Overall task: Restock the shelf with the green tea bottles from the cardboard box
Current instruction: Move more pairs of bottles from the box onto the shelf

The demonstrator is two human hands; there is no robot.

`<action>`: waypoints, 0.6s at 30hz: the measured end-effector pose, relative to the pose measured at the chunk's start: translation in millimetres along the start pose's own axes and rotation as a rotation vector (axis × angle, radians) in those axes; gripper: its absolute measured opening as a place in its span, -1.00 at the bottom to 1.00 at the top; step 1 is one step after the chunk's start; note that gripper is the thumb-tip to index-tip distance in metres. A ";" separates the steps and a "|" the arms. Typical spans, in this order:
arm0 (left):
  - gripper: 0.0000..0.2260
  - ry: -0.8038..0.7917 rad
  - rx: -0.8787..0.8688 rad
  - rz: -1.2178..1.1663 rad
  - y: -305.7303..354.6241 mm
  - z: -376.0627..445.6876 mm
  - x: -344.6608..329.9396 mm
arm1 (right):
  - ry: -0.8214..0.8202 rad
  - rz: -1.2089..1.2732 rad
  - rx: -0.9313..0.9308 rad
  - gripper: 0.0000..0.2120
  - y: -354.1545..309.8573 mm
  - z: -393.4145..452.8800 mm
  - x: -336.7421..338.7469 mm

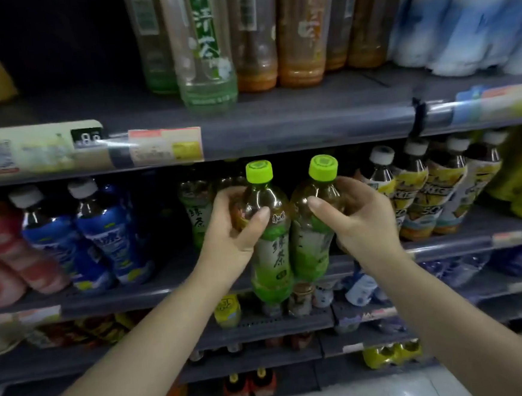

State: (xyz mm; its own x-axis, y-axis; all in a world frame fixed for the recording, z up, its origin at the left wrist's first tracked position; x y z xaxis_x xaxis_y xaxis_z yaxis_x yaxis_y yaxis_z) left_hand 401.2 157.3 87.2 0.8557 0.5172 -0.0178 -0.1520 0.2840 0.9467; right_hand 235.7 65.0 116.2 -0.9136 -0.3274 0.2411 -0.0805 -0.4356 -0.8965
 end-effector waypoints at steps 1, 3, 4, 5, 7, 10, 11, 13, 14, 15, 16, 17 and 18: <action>-0.59 -0.009 -0.005 0.008 -1.9 5.0 -3.5 | 0.024 -0.006 -0.015 -0.78 3.1 4.1 1.0; -0.59 -0.016 -0.018 0.034 -5.8 13.2 -9.6 | 0.077 -0.007 -0.045 -0.79 10.2 13.2 1.7; -0.59 -0.017 -0.030 0.047 -7.9 16.3 -12.8 | 0.105 -0.019 -0.055 -0.79 14.7 17.7 1.5; -0.60 -0.017 -0.040 0.052 -10.1 18.8 -16.2 | 0.128 -0.025 -0.058 -0.80 16.6 21.8 1.2; -0.61 -0.005 -0.045 0.047 -16.0 21.6 -22.3 | 0.160 -0.023 -0.063 -0.81 21.3 27.6 0.7; -0.65 0.056 -0.050 0.030 -23.3 26.3 -28.8 | 0.173 -0.030 -0.064 -0.80 28.4 34.0 2.2; -0.66 0.072 -0.048 0.028 -25.5 29.1 -30.4 | 0.178 -0.029 -0.068 -0.79 29.7 35.6 3.0; -0.63 0.090 -0.043 0.034 -29.3 36.2 -32.5 | 0.176 -0.027 -0.072 -0.75 32.8 39.3 3.7; -0.59 0.098 -0.043 0.045 -30.7 39.8 -33.2 | 0.171 -0.031 -0.070 -0.73 34.3 40.7 3.4; -0.55 0.107 -0.047 0.058 -31.5 43.5 -33.5 | 0.166 -0.032 -0.066 -0.71 35.2 42.2 2.9; -0.51 0.116 -0.051 0.072 -32.8 47.1 -33.5 | 0.163 -0.033 -0.062 -0.69 37.1 43.6 2.2; -0.50 0.122 -0.055 0.081 -34.6 49.7 -33.4 | 0.163 -0.036 -0.061 -0.66 38.6 44.5 1.0; -0.51 0.119 -0.057 0.089 -37.5 51.2 -33.2 | 0.165 -0.047 -0.065 -0.64 40.6 44.8 -0.5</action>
State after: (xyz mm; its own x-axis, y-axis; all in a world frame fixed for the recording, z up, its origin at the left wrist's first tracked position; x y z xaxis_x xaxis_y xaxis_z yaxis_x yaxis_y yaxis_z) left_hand 403.8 88.2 68.7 0.7737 0.6331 0.0242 -0.2552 0.2764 0.9266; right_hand 250.8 10.0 96.3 -0.9608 -0.1639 0.2237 -0.1450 -0.3905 -0.9091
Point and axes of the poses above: each hand's wrist, its own z-axis towards the middle knuckle, its own x-axis out of the back of the hand, y = z × x, the point moved 5 cm from there along z, towards the middle knuckle, and after that the axes turned 2 degrees about -z, right-handed, at the moved point
